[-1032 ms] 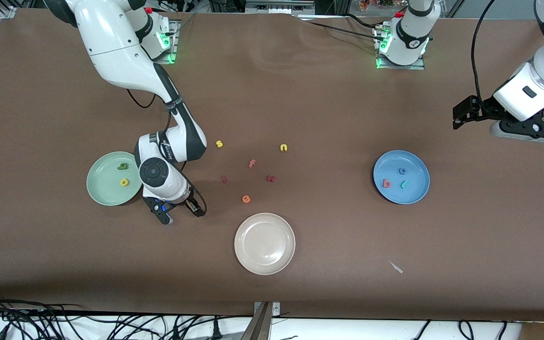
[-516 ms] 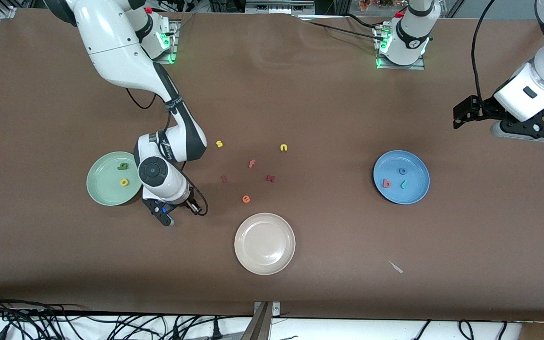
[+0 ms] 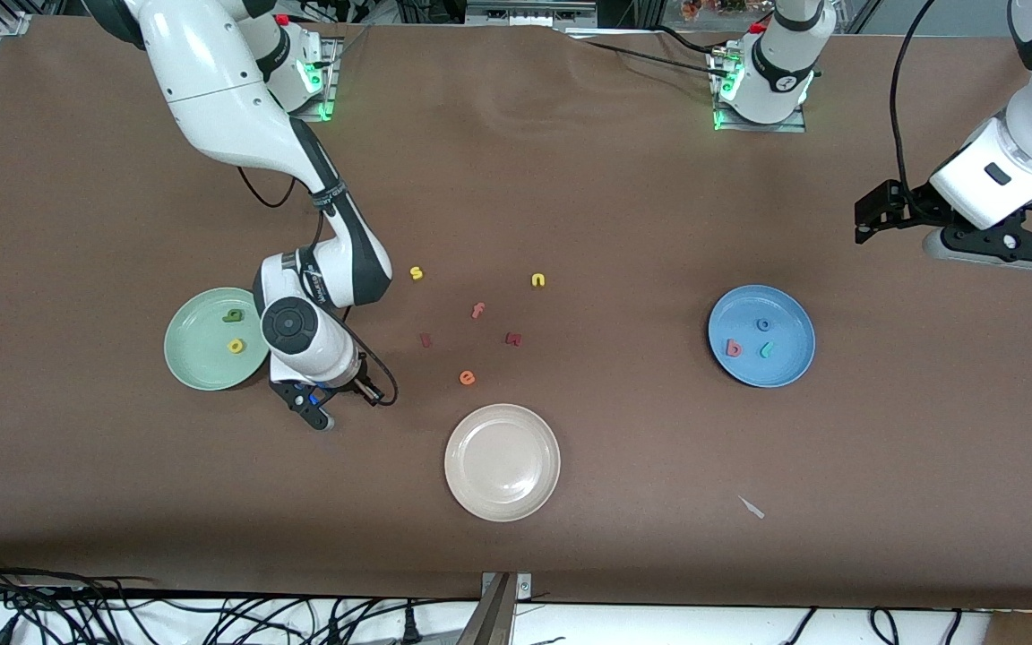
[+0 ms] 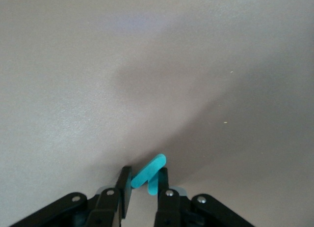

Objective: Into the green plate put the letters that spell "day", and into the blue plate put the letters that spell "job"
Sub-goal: 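Carry cyan y to the green plate and release with the right gripper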

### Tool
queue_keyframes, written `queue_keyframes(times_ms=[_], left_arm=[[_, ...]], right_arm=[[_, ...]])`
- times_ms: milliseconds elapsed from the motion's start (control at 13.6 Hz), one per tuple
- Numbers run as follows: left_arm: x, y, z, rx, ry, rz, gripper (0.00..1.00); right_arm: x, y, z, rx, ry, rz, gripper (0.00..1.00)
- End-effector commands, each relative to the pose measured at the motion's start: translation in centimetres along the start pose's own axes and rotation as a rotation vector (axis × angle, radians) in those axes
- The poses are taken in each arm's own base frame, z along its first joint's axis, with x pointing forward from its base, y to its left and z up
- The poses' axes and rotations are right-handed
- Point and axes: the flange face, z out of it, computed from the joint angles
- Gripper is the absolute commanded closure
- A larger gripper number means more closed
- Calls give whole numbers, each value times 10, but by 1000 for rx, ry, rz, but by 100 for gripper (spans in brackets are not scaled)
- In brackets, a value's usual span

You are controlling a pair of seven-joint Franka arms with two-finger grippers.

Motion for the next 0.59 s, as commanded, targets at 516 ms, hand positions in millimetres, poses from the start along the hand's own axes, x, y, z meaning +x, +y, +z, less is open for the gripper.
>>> queue_keyframes(times_ms=[516], left_arm=[[-5, 14, -10, 3, 12, 20, 0]], right_arm=[[6, 24, -60, -156, -122, -334, 100]])
